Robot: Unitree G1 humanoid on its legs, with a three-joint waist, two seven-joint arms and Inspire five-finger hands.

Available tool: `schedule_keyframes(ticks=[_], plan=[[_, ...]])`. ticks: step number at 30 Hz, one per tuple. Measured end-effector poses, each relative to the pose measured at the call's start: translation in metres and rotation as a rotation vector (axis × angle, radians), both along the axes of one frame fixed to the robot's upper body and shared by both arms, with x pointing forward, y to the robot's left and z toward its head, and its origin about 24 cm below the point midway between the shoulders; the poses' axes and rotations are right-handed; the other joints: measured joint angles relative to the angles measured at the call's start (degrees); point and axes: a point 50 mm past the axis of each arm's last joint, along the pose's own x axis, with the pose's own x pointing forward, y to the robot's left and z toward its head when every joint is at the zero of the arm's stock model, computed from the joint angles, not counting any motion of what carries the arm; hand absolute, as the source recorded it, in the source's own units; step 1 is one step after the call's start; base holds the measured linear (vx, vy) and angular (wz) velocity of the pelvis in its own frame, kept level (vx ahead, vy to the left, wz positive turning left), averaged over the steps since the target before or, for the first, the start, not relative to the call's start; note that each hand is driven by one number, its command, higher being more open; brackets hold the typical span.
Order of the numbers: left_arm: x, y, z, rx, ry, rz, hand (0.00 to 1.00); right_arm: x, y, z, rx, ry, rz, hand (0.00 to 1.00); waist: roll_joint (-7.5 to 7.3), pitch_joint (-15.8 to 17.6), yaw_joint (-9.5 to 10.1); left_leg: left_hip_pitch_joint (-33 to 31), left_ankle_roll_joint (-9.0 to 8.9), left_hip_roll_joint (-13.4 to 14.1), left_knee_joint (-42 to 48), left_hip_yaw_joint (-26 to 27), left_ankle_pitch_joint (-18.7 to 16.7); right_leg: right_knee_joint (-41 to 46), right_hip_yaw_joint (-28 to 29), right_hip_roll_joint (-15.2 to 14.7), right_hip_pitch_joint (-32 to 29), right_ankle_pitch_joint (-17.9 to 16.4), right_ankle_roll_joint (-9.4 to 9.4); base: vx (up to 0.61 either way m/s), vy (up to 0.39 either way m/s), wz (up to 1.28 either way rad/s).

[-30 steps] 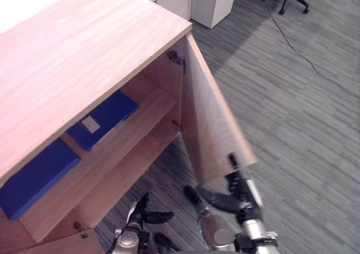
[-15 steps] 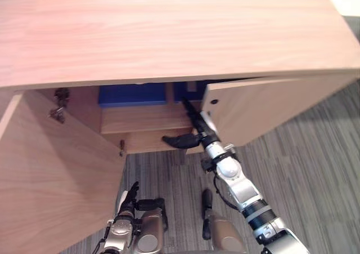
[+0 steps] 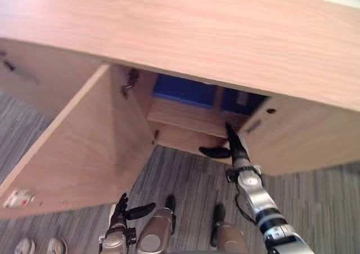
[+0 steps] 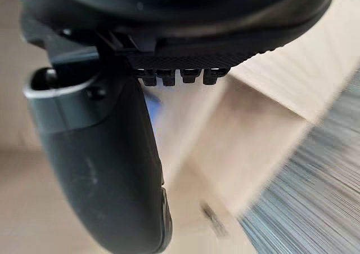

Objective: Walk over to the cabinet, pick up the folder, carry it to the office cabinet, place the folder inside the office cabinet, then close the office cabinet door

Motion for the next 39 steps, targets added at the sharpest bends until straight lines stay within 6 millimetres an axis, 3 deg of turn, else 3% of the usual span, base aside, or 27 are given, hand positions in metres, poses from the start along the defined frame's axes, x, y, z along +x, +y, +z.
schedule_keyframes(ticks=[4,8,11,13,14,16,18,21,24,27,30,33,36,39], plan=[[-0.008,0.01,0.002,-0.028,-0.027,0.125,1.0,-0.03,-0.001,-0.035,-0.027,0.166,0.036,1.0,0.58,-1.11,2.72,3.06,-1.59,0.62,-8.81,-7.7,6.12,-2.73,-8.11,1.3,4.01,0.06,-0.27,0.01,-0.172,0.93],[-0.008,0.028,0.011,-0.012,-0.091,0.227,1.0,-0.042,-0.002,-0.048,-0.056,0.227,0.044,1.0,1.12,-1.7,4.07,4.99,-2.77,1.99,-15.47,-12.81,10.28,-3.13,-13.27,2.45,5.74,-0.78,-1.16,-0.03,-0.138,0.72],[0.005,0.05,0.031,0.049,-0.194,0.252,1.0,-0.054,-0.004,-0.054,-0.078,0.252,0.043,1.0,1.36,-1.92,5.53,6.13,-3.44,2.41,-18.29,-16.06,11.58,-1.88,-16.74,2.58,6.94,-2.82,-1.6,-0.03,-0.074,0.6],[0.021,0.074,0.065,0.141,-0.342,0.246,1.0,-0.063,0.001,-0.059,-0.07,0.267,0.052,1.0,1.34,-2.5,6.2,5.51,-3.11,2.6,-19.32,-16.26,11.38,2.23,-18.36,1.65,5.61,-6.14,-0.85,-0.03,-0.042,0.48],[0.023,0.077,0.07,0.152,-0.357,0.245,1.0,-0.065,0.002,-0.059,-0.069,0.269,0.055,1.0,1.35,-2.6,6.22,5.45,-3.11,2.62,-19.37,-16.14,11.39,2.65,-18.45,1.51,5.43,-6.45,-0.82,-0.02,-0.044,0.45],[0.034,0.093,0.098,0.23,-0.469,0.241,1.0,-0.071,0.007,-0.063,-0.066,0.287,0.078,1.0,1.28,-2.99,6.22,5.43,-2.8,2.6,-19.42,-15.48,11.61,5.28,-19.05,0.69,4.96,-8.48,-0.58,0.01,-0.045,0.28],[0.047,0.108,0.138,0.338,-0.61,0.196,1.0,-0.078,0.01,-0.066,-0.054,0.3,0.079,1.0,1.06,-3.76,6.2,5.34,-1.98,2.08,-19.46,-15.44,12.22,8.99,-19.13,-0.66,3.71,-10.29,-0.39,0.04,-0.054,0.17],[0.063,0.11,0.18,0.425,-0.774,0.11,1.0,-0.085,0.007,-0.066,-0.052,0.304,0.069,1.0,0.82,-5.27,5.83,5.21,-2.37,1.69,-19.48,-15.2,12.75,11.34,-18.33,-1.38,2.8,-11.68,-0.52,0.06,-0.087,0.06],[0.077,0.102,0.202,0.449,-0.879,0.03,1.0,-0.088,0.002,-0.067,-0.058,0.308,0.065,1.0,0.24,-6.45,4.92,5.28,-2.58,1.66,-19.4,-14.11,12.9,11.62,-15.15,-1.03,2.44,-12.28,-1.11,0.01,-0.056,0.01],[0.091,0.09,0.202,0.417,-0.899,-0.023,1.0,-0.089,0.001,-0.068,-0.055,0.315,0.067,1.0,-0.28,-7.09,3.89,5.83,-2.59,2.69,-19.49,-12.18,12.9,9.76,-12.88,0.44,2.84,-11.58,-1.53,-0.05,-0.071,-0.2],[0.093,0.091,0.204,0.433,-0.907,-0.021,1.0,-0.093,0.002,-0.071,-0.046,0.337,0.069,1.0,-1.47,-7.88,3.91,5.82,-2.65,4.35,-19.54,-9.86,12.86,7.14,-11.64,2.3,2.99,-9.96,-2.29,-0.11,-0.07,-0.28],[0.093,0.092,0.203,0.452,-0.911,-0.01,1.0,-0.098,-0.001,-0.076,-0.039,0.366,0.041,1.0,-1.48,-7.95,3.91,5.9,-2.86,5.75,-19.57,-8.32,12.69,4.95,-9.85,3.76,2.9,-8.36,-2.71,-0.13,-0.013,-0.29],[0.088,0.086,0.196,0.427,-0.921,0.022,1.0,-0.11,-0.004,-0.08,-0.024,0.396,0.009,1.0,-1.21,-8.14,3.99,5.9,-2.78,6.55,-19.82,-6.34,12.21,3.18,-6.78,4.87,2.63,-7.59,-2.53,-0.12,0.009,-0.29],[0.073,0.068,0.184,0.359,-0.948,0.084,1.0,-0.122,-0.011,-0.085,-0.001,0.427,-0.072,1.0,-0.76,-8.41,3.77,5.83,-2.83,6.7,-19.84,-3.66,12.25,2.24,-2.82,5.29,2.06,-6.57,-2.03,-0.07,0.046,-0.24]])
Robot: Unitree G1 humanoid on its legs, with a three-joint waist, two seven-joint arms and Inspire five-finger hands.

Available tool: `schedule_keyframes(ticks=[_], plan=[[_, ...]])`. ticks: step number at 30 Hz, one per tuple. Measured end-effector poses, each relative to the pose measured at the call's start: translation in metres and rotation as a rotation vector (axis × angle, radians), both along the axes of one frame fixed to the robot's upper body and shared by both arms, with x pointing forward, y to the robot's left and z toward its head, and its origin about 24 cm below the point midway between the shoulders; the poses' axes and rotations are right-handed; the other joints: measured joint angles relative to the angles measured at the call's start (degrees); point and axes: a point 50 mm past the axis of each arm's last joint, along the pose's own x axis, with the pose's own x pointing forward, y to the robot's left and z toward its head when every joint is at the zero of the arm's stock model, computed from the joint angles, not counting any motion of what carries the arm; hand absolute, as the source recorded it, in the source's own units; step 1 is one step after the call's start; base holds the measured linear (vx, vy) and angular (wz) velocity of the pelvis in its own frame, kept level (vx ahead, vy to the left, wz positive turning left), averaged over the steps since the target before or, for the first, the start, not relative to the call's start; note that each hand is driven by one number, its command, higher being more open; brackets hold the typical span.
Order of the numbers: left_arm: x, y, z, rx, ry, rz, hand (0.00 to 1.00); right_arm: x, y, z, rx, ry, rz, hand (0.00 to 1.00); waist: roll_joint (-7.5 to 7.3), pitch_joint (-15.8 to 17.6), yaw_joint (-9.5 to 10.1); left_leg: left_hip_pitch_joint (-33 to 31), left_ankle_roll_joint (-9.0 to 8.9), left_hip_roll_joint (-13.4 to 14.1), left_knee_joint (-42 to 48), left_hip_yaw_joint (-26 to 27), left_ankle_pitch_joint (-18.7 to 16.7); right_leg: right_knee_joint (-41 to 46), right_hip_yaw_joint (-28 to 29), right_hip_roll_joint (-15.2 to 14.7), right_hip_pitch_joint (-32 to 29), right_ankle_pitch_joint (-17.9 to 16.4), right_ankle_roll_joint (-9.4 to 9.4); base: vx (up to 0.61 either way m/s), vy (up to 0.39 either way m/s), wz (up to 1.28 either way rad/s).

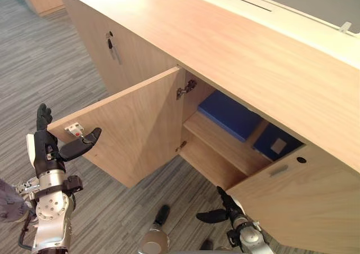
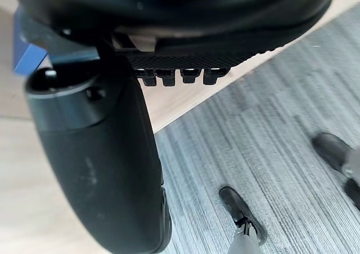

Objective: Walk over to the cabinet, pick up the folder, carry it to the office cabinet, place the folder inside the office cabinet, then close the office cabinet door

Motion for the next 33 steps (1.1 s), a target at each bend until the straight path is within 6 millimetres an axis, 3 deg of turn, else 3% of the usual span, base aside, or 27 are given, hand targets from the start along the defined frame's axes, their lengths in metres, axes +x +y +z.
schedule_keyframes(ticks=[5,9,11,12,13,14,15,16,17,18,19,20,21,22,23,24,25,26,27,30,31,33], plan=[[-0.043,-0.025,-0.02,-0.097,0.018,0.022,1.0,-0.012,-0.019,-0.003,-0.029,0.019,-0.176,1.0,1.48,-0.07,-0.76,-0.55,0.06,-0.71,0.01,5.8,0.07,-0.25,8.6,0.04,-2.74,1.16,1.32,-0.04,0.096,-0.39],[-0.048,-0.03,-0.025,-0.147,0.015,0.026,1.0,-0.017,-0.033,-0.003,-0.044,0.016,-0.293,1.0,2.55,0.4,-1.42,-2.5,-0.26,-1.46,0.5,8.62,-0.4,-0.29,12.72,-0.55,-5.91,1.56,2.0,-0.06,0.089,-0.31],[-0.05,-0.031,-0.028,-0.189,-0.004,0.048,1.0,-0.02,-0.038,-0.004,-0.035,0.019,-0.343,1.0,2.57,0.49,-2.19,-3.68,0.85,-1.97,3.54,11.78,-1.15,-0.68,15.34,-1.12,-7.92,2.46,2.16,0.0,0.083,-0.43],[-0.052,-0.035,-0.044,-0.241,0.052,0.06,1.0,-0.024,-0.041,-0.005,-0.031,0.027,-0.384,1.0,2.49,0.61,-3.47,-3.3,0.33,-2.48,1.39,13.9,-2.0,-2.21,18.04,-1.29,-8.19,3.59,1.63,0.02,0.123,-0.28],[-0.054,-0.041,-0.072,-0.302,0.196,0.064,1.0,-0.023,-0.039,-0.005,-0.025,0.025,-0.401,1.0,0.8,1.46,-6.02,-4.98,1.49,-4.47,6.85,16.78,-2.33,-2.77,19.48,-4.2,-9.56,4.74,1.3,0.01,0.162,-0.26],[-0.056,-0.047,-0.088,-0.337,0.28,0.062,1.0,-0.021,-0.039,-0.005,-0.024,0.021,-0.41,1.0,0.53,1.81,-6.59,-6.16,4.13,-4.8,12.76,16.7,-6.01,-2.72,20.7,-4.68,-10.53,5.0,1.69,-0.01,0.129,-0.62],[-0.061,-0.06,-0.116,-0.395,0.455,0.048,1.0,-0.013,-0.041,-0.004,-0.022,0.011,-0.419,1.0,0.92,3.69,-7.81,-4.24,3.43,-4.17,12.34,18.85,-10.72,-4.64,24.23,-3.66,-10.36,6.3,1.74,-0.03,0.143,-1.01],[-0.061,-0.076,-0.136,-0.41,0.601,-0.024,1.0,-0.011,-0.038,-0.004,-0.009,0.008,-0.424,1.0,-0.2,5.86,-8.78,-2.49,2.7,-4.33,8.01,22.45,-10.31,-5.99,27.4,-3.86,-10.66,6.36,0.7,-0.05,0.108,-1.01],[-0.061,-0.085,-0.142,-0.405,0.655,-0.068,1.0,-0.01,-0.035,-0.004,0.008,0.007,-0.43,1.0,-0.67,6.44,-9.18,-2.27,2.25,-4.42,6.26,23.4,-9.95,-4.75,27.77,-3.55,-12.07,5.99,0.0,-0.07,0.169,-0.74],[-0.059,-0.106,-0.147,-0.369,0.716,-0.185,1.0,-0.006,-0.025,-0.004,0.038,0.002,-0.437,1.0,-3.61,7.67,-10.98,-3.17,1.88,-6.49,7.6,24.79,-10.85,-3.22,28.62,-4.68,-14.9,5.33,-2.17,-0.08,0.141,-0.39],[-0.044,-0.129,-0.142,-0.3,0.727,-0.36,1.0,-0.001,-0.032,-0.002,0.027,-0.019,-0.449,1.0,-2.92,8.61,-12.72,-5.68,4.76,-6.32,11.22,26.08,-10.62,-3.8,30.0,-4.09,-14.95,5.85,-1.13,-0.09,0.146,-0.52],[-0.036,-0.141,-0.141,-0.28,0.731,-0.423,1.0,0.001,-0.033,-0.002,0.02,-0.008,-0.442,1.0,-3.0,8.64,-12.77,-4.74,4.75,-6.17,9.9,27.99,-10.59,-5.16,31.25,-4.16,-14.51,6.06,-1.79,-0.09,0.122,-0.81],[-0.02,-0.164,-0.136,-0.282,0.705,-0.5,1.0,0.005,-0.035,0.0,0.018,-0.019,-0.43,1.0,-1.5,8.92,-13.18,-2.82,3.24,-5.02,6.11,29.82,-10.82,-3.23,31.32,-1.92,-15.16,7.14,-1.5,-0.01,0.134,-1.19],[-0.003,-0.18,-0.124,-0.266,0.641,-0.57,1.0,0.005,-0.028,-0.001,0.036,-0.023,-0.421,1.0,-1.83,8.94,-13.94,-2.72,2.69,-5.66,6.88,30.43,-11.58,-1.97,30.75,-1.0,-15.76,7.94,-2.43,0.03,0.136,-1.1],[0.004,-0.188,-0.117,-0.258,0.61,-0.609,1.0,0.002,-0.031,0.0,0.028,-0.027,-0.427,1.0,-1.95,8.97,-14.0,-2.42,2.42,-5.65,7.48,30.56,-11.78,-2.86,30.51,0.05,-14.78,8.47,-2.04,0.04,0.132,-0.99],[0.02,-0.2,-0.103,-0.24,0.543,-0.673,1.0,0.0,-0.03,-0.002,0.028,-0.014,-0.422,1.0,-3.09,8.7,-14.42,-1.31,4.7,-6.8,7.33,33.25,-10.46,-4.67,32.59,-0.27,-12.84,11.78,-0.8,0.0,0.115,-0.87],[0.038,-0.213,-0.084,-0.23,0.45,-0.722,1.0,-0.001,-0.032,-0.003,0.025,-0.002,-0.422,1.0,-2.28,8.38,-15.41,-1.01,5.35,-6.89,7.3,34.63,-11.2,-5.53,32.78,-0.47,-12.78,13.02,-0.89,-0.01,0.11,-0.82],[0.046,-0.218,-0.072,-0.225,0.392,-0.742,1.0,-0.002,-0.033,-0.003,0.024,-0.001,-0.421,1.0,-2.12,8.3,-16.28,-0.96,5.51,-6.88,7.31,35.27,-11.45,-5.97,33.15,-0.44,-12.77,13.38,-0.84,0.06,0.116,-0.57],[0.063,-0.227,-0.046,-0.21,0.271,-0.78,1.0,-0.004,-0.033,-0.004,0.025,0.006,-0.419,1.0,-1.58,7.99,-17.36,-0.87,5.86,-6.81,7.08,35.93,-11.71,-6.75,33.29,-0.29,-12.77,14.49,-0.58,0.07,0.063,-0.38],[0.089,-0.237,-0.007,-0.183,0.12,-0.799,1.0,-0.015,-0.035,-0.007,0.022,0.032,-0.406,1.0,-0.95,7.31,-18.61,0.24,6.02,-6.21,6.73,37.9,-11.92,-7.52,34.03,0.61,-12.64,15.81,0.81,0.16,-0.001,-0.49],[0.099,-0.227,0.002,-0.184,0.082,-0.741,1.0,-0.016,-0.035,-0.006,0.025,0.029,-0.404,1.0,-0.44,6.91,-19.65,0.35,6.65,-5.78,7.24,38.63,-11.89,-8.39,35.01,0.95,-12.43,16.28,1.5,0.22,-0.05,-0.4],[0.106,-0.215,0.006,-0.142,0.071,-0.707,1.0,-0.016,-0.035,-0.006,0.026,0.027,-0.398,1.0,-0.33,6.85,-19.84,0.75,6.91,-5.37,7.69,38.5,-11.97,-9.08,36.17,1.32,-12.14,16.85,2.36,0.17,-0.06,-0.39]])
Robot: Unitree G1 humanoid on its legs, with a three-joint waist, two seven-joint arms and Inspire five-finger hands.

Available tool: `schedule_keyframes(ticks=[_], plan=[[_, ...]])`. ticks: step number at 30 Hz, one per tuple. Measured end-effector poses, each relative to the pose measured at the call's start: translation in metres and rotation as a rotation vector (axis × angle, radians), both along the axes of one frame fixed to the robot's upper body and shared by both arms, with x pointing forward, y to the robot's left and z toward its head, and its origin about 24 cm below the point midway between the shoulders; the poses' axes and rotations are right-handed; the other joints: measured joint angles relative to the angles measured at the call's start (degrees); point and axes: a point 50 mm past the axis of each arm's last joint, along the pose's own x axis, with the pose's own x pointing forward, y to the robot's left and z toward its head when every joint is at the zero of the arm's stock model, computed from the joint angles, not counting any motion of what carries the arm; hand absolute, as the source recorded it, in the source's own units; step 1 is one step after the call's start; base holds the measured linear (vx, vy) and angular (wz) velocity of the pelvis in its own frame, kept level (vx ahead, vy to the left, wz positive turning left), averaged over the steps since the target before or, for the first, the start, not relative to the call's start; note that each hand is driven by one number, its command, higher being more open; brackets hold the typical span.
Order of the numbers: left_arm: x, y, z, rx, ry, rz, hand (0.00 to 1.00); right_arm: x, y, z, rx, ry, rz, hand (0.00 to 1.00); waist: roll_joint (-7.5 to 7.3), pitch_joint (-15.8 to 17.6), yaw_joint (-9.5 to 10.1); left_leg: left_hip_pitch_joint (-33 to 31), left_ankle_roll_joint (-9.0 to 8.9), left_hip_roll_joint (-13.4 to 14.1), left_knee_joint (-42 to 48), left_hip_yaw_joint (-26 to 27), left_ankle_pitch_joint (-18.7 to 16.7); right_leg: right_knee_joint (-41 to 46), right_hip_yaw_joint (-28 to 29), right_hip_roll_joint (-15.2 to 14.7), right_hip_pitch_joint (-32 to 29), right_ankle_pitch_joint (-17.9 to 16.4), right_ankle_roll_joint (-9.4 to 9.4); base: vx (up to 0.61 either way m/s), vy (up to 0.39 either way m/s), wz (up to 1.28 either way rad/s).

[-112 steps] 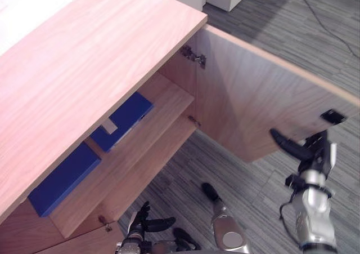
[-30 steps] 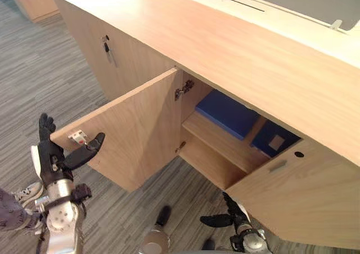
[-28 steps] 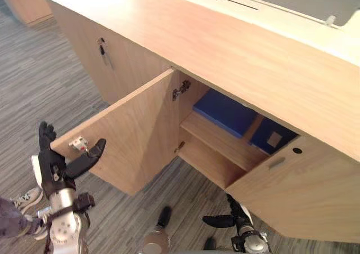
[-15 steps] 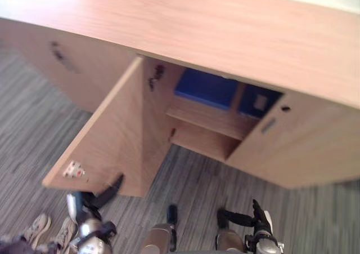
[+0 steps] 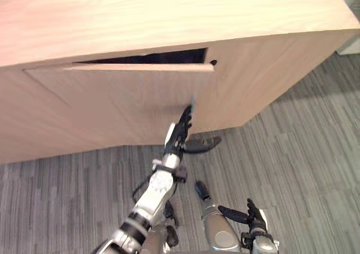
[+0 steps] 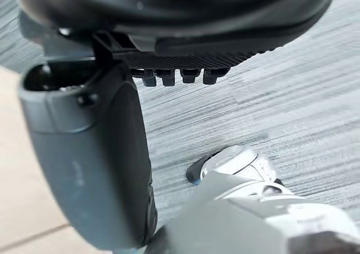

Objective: Walk over to the cabinet, pick up the folder, carry it to the office cabinet, place the folder inside the office cabinet, then close the office cabinet door

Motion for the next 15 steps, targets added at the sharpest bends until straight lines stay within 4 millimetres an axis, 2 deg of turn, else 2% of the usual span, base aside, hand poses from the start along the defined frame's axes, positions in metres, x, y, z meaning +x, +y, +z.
schedule_keyframes(ticks=[3,4,5,7,9,12,15], plan=[[0.008,0.023,-0.006,0.172,-0.014,0.085,1.0,0.0,0.0,0.0,0.005,0.0,0.01,1.0,0.06,-0.03,0.25,1.86,-0.03,0.78,-0.02,-0.54,-0.42,-0.25,1.13,0.82,1.3,0.45,0.7,0.12,-0.087,-0.29],[0.015,0.037,-0.006,0.264,-0.01,0.122,1.0,0.001,0.0,0.001,0.008,-0.007,0.013,1.0,0.08,-0.05,0.28,2.06,-0.04,0.89,0.01,-0.96,-0.45,-0.24,1.12,0.94,1.56,0.81,1.18,0.04,-0.085,-0.03],[0.018,0.039,-0.005,0.278,-0.009,0.128,1.0,0.001,0.0,0.001,0.008,-0.009,0.014,1.0,0.09,-0.05,0.29,2.04,-0.03,0.88,0.02,-1.01,-0.45,-0.24,1.11,0.93,1.56,0.89,1.27,-0.04,-0.051,0.04],[0.037,0.064,0.007,0.37,-0.008,0.207,1.0,0.005,0.001,0.003,0.018,-0.027,0.032,1.0,0.27,-0.16,-0.12,1.9,-0.25,0.61,0.27,-1.01,-0.86,-0.48,0.94,0.58,1.59,1.53,1.36,-0.1,-0.031,-0.04],[0.04,0.078,0.012,0.414,-0.02,0.24,1.0,0.003,0.001,0.002,0.021,-0.021,0.035,1.0,0.37,-0.24,-0.36,1.85,-0.27,0.14,0.09,-0.85,-0.62,-1.08,0.01,0.09,1.78,1.56,1.24,-0.12,-0.036,-0.03],[0.037,0.082,0.007,0.42,-0.008,0.244,1.0,-0.003,-0.001,0.001,0.023,-0.006,0.028,1.0,1.02,-0.62,-0.07,1.99,-0.75,-0.4,-1.02,-1.32,0.39,-1.5,-1.39,-0.34,1.91,0.87,0.3,-0.07,-0.055,0.1],[0.007,0.082,-0.018,0.377,0.052,0.208,1.0,-0.005,-0.004,0.0,0.017,0.003,0.032,1.0,1.68,-1.0,-0.11,4.77,-0.95,-0.25,-4.85,-2.94,3.0,-1.54,-3.15,0.06,3.33,-0.16,-1.09,0.02,-0.079,0.2]])
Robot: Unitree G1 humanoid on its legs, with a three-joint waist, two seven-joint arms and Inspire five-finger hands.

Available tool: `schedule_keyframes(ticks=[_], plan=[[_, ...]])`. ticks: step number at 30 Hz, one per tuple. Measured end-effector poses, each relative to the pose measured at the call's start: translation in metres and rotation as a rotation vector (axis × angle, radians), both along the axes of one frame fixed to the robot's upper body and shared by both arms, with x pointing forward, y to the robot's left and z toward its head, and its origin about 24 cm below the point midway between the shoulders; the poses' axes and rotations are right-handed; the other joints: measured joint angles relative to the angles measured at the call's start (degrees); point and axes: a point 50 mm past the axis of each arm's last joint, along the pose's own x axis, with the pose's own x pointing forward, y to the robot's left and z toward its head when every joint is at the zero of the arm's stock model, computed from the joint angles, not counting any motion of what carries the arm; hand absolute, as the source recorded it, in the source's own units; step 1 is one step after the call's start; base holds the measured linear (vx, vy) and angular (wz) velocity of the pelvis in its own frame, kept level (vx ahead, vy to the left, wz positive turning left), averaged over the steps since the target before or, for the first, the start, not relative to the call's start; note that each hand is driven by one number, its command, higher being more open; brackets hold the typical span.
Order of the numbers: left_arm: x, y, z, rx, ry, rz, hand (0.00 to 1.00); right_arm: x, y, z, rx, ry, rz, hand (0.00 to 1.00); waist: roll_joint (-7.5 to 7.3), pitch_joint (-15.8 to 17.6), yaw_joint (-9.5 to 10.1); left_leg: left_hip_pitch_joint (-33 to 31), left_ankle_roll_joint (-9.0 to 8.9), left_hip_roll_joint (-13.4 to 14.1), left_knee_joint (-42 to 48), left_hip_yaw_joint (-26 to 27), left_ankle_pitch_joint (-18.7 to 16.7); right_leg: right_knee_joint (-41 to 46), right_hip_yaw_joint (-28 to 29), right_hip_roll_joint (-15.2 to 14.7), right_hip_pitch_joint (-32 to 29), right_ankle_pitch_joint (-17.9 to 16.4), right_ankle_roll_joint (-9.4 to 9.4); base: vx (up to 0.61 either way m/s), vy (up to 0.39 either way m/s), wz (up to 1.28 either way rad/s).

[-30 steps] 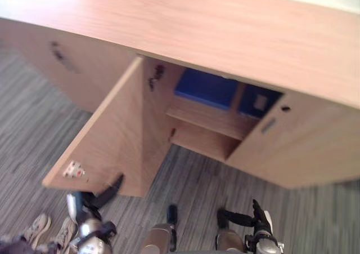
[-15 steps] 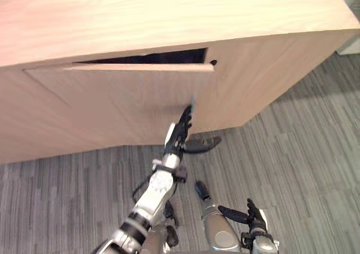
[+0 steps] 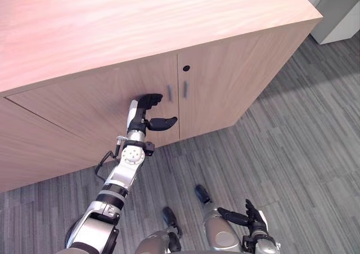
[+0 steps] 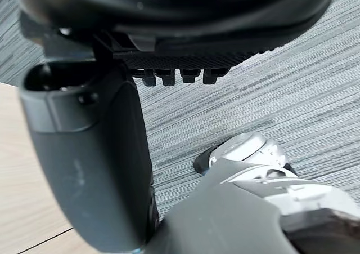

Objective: Walk over to the cabinet, pick up the folder, carry it to the office cabinet, place the folder inside the office cabinet, then close the office cabinet door

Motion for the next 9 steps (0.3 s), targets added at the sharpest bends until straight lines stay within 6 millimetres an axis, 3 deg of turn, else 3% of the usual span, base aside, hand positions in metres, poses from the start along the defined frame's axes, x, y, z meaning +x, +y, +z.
schedule_keyframes(ticks=[4,6,9], plan=[[-0.049,0.009,-0.048,-0.144,0.176,0.026,1.0,-0.005,-0.003,-0.003,-0.006,0.032,-0.003,1.0,0.3,-1.78,2.06,0.82,-0.58,0.78,-1.72,-1.06,0.88,-0.62,-1.36,0.8,0.67,-0.07,0.0,0.06,-0.077,0.13],[-0.089,0.021,-0.08,-0.198,0.32,0.074,1.0,-0.005,-0.003,-0.003,-0.009,0.039,-0.003,1.0,0.38,-2.68,3.7,1.47,-0.63,1.1,-2.17,-1.12,0.85,-1.25,-1.52,1.08,1.46,0.06,0.07,0.09,-0.057,0.01],[-0.128,0.038,-0.107,-0.205,0.461,0.137,1.0,-0.003,-0.005,-0.001,-0.015,0.03,-0.011,1.0,0.51,-3.69,5.44,2.1,-0.68,1.19,-2.36,-1.38,0.75,-1.97,-1.87,1.2,2.45,0.06,0.07,0.06,-0.024,0.04]])
